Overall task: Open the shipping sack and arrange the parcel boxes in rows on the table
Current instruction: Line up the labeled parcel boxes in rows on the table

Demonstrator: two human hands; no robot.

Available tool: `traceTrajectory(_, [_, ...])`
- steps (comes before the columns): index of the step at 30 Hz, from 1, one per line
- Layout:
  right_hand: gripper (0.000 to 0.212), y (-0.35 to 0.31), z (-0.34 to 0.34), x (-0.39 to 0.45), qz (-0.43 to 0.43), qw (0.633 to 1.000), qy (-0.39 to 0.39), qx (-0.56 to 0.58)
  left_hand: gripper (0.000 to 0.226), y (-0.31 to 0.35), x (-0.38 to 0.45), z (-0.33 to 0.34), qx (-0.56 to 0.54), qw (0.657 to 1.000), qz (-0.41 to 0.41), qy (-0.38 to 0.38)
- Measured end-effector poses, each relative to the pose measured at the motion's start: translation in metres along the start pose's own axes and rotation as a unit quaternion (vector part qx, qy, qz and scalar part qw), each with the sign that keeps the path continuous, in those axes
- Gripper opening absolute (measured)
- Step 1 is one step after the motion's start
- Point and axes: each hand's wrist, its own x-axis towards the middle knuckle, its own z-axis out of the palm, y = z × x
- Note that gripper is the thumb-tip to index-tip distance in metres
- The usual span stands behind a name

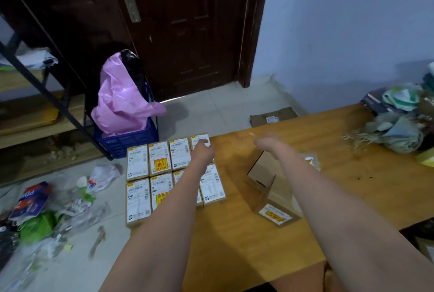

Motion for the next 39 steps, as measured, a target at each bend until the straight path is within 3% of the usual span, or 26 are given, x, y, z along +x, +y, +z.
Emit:
traceTrajectory(3, [0.055, 0.023, -0.018, 0.014, 0.026, 1.0, -0.006, 0.013, 0.023, 0.012, 0.004, 0.028, 0.021, 0.999, -0.008, -0.024])
traceTrajectory(6, [0.062, 0.042, -0.032, 0.025, 0.05, 0.998, -0.018, 0.039, 0.044, 0.016, 0.013, 0.056, 0.049, 0.997, -0.024, -0.053])
traceTrajectory(17, [0.067, 0.098, -0.047, 0.094, 0.171, 0.974, -0.14, 0.039, 0.045, 0.014, 0.042, 0.126, 0.072, 0.982, -0.127, -0.118])
traceTrajectory(21, [0.054, 0.102, -0.043, 0.101, 0.214, 0.958, -0.18, 0.065, 0.021, 0.006, 0.054, 0.143, 0.093, 0.976, -0.147, -0.132])
traceTrajectory(25, [0.051, 0.109, -0.034, 0.113, 0.228, 0.948, -0.185, 0.12, 0.043, 0.006, 0.061, 0.159, 0.117, 0.967, -0.167, -0.151])
traceTrajectory(31, [0.039, 0.112, -0.024, 0.126, 0.241, 0.939, -0.159, 0.186, 0.042, 0.007, 0.064, 0.174, 0.15, 0.95, -0.189, -0.197])
traceTrajectory(34, [0.027, 0.111, -0.019, 0.128, 0.242, 0.934, -0.157, 0.212, 0.042, 0.006, 0.065, 0.174, 0.135, 0.951, -0.199, -0.197])
traceTrajectory(39, [0.026, 0.107, -0.013, 0.133, 0.248, 0.92, -0.187, 0.239, 0.048, 0.006, 0.068, 0.163, 0.093, 0.959, -0.202, -0.178])
